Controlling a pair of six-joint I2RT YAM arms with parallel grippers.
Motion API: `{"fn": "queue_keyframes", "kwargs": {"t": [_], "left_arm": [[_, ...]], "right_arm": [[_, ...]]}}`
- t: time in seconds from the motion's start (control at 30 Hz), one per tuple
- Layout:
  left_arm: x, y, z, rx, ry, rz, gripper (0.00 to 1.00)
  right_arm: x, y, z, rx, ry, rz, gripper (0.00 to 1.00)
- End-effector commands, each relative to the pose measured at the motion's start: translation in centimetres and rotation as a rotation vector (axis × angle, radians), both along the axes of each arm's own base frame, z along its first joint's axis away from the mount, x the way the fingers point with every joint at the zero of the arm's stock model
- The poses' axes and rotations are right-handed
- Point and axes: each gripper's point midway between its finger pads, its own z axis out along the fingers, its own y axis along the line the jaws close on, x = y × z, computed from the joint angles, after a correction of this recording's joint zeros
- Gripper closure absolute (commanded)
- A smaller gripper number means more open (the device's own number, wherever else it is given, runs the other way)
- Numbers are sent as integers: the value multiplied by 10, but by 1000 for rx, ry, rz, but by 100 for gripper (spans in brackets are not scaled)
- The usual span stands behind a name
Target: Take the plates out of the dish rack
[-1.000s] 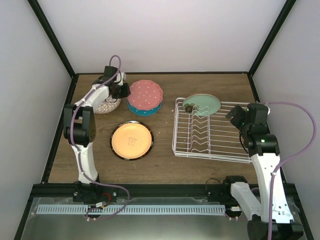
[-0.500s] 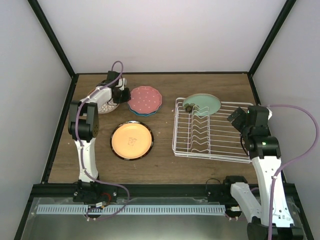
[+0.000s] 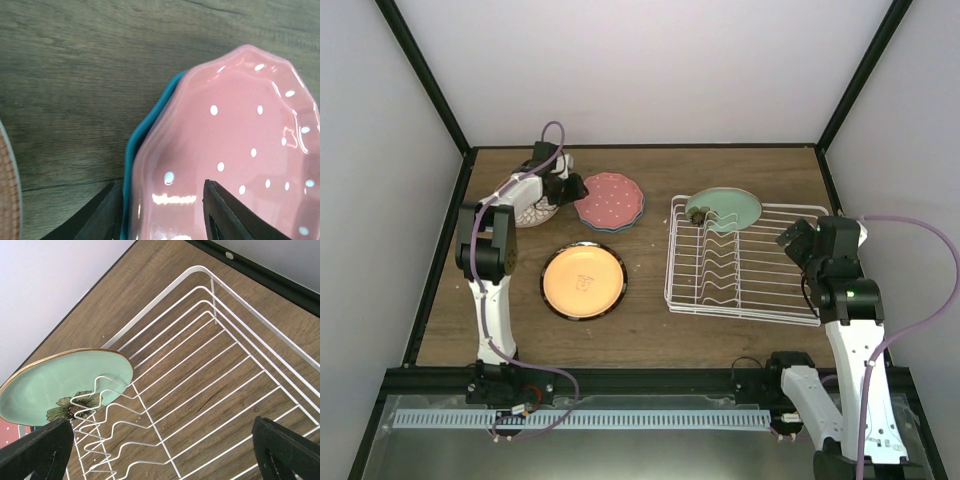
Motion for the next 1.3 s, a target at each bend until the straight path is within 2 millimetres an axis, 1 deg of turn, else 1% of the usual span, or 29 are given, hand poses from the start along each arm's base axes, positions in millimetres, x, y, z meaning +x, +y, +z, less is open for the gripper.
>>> {"fn": "queue_keyframes", "kwargs": {"t": [0.0, 0.07, 0.1, 0.17, 0.23, 0.3, 0.33, 0.37, 0.4, 0.43, 0.47, 0.5, 0.57, 0.63, 0.67, 0.73, 0.77, 0.83, 0.93, 1.03, 1.1, 1.17, 1.27], "left_arm": [[5, -6, 15, -42, -40, -9, 42], [12, 4, 22, -18, -63, 20, 25], [18, 11, 26, -1, -78, 41, 17], [33, 29, 43, 33, -127, 90, 6], [50, 46, 63, 58, -185, 132, 4], [66, 61, 89, 72, -254, 168, 1], [74, 65, 104, 69, -296, 178, 1], [82, 65, 122, 54, -344, 173, 1], [89, 60, 141, 30, -397, 154, 1], [93, 51, 159, -5, -445, 126, 1], [96, 36, 181, -52, -506, 74, 1], [96, 16, 198, -83, -552, 13, 1], [87, -32, 223, -123, -629, -136, 2], [70, -83, 237, -134, -690, -300, 3], [58, -111, 242, -121, -725, -389, 4], [30, -159, 248, -68, -805, -556, 6], [15, -181, 248, -43, -844, -637, 8], [-13, -214, 247, -4, -924, -768, 11], [-47, -247, 246, -1, -1009, -911, 16], [-74, -268, 240, -5, -1054, -1039, 23], [-89, -279, 232, 6, -1070, -1117, 29], [-99, -289, 222, 31, -1089, -1173, 32], [-104, -301, 209, 99, -1119, -1216, 33]], "right_arm": [[-6, -4, 15, 14, -40, -36, 0], [-7, -4, 14, 17, -39, -39, 0], [-8, -4, 14, 18, -39, -40, 0], [-8, -4, 14, 19, -39, -41, 0], [-9, -4, 13, 20, -38, -44, 0], [-8, -4, 13, 21, -38, -43, 0], [-8, -4, 12, 22, -38, -42, 0], [-7, -3, 12, 23, -37, -40, 0], [-7, -3, 12, 24, -35, -38, 0], [-6, -3, 11, 25, -34, -36, 0], [-6, -2, 11, 27, -34, -33, 0], [-5, -1, 10, 28, -32, -30, 0], [-3, 0, 9, 35, -33, -25, 0], [-3, 1, 8, 39, -32, -22, 0], [-3, 1, 8, 39, -31, -20, 0], [-4, 1, 8, 40, -32, -22, 0], [-5, 1, 9, 41, -34, -23, 0], [-7, 0, 9, 40, -36, -27, 0], [-12, -1, 10, 33, -35, -34, 0], [-16, -3, 10, 25, -35, -43, 0], [-18, -4, 10, 21, -36, -44, 0], [-18, -4, 11, 16, -38, -43, 0], [-16, -4, 12, 10, -39, -38, 0]]}}
